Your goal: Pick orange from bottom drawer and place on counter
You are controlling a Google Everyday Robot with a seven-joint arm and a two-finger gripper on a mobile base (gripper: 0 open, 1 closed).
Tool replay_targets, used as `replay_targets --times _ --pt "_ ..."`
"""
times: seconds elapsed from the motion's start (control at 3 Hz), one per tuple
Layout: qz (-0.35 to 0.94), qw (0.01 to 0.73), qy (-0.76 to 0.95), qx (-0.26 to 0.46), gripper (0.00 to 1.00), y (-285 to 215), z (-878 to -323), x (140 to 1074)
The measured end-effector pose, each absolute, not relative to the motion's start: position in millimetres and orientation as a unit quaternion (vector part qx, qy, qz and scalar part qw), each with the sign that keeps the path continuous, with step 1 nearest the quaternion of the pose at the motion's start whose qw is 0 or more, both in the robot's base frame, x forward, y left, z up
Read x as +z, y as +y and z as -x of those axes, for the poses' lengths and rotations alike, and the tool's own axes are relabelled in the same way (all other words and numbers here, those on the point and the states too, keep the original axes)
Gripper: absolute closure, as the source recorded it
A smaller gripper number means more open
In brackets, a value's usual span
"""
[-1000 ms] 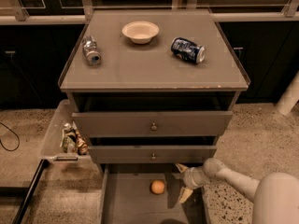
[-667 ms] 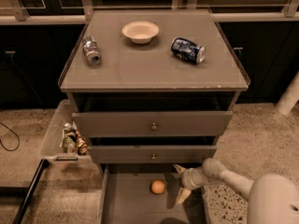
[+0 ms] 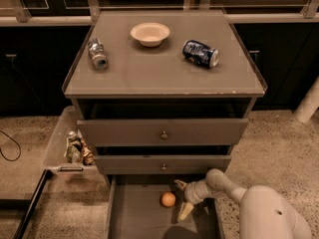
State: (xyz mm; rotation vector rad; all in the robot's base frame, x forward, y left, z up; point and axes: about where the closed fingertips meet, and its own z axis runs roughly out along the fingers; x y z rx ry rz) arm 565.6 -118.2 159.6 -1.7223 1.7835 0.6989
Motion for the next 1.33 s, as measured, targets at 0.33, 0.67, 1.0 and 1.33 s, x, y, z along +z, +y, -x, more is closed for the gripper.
replay_targets --times 0.33,0.67,1.0,1.33 --pt "0.640 0.280 0.661 0.275 0.00 -103 -567 153" --pt "0.635 0.286 0.661 0.278 0.00 -94 -567 152" --pt "0.630 0.295 0.664 0.274 0.00 -89 -565 152" --pt "0.621 0.303 0.675 0.260 0.00 -81 -564 142"
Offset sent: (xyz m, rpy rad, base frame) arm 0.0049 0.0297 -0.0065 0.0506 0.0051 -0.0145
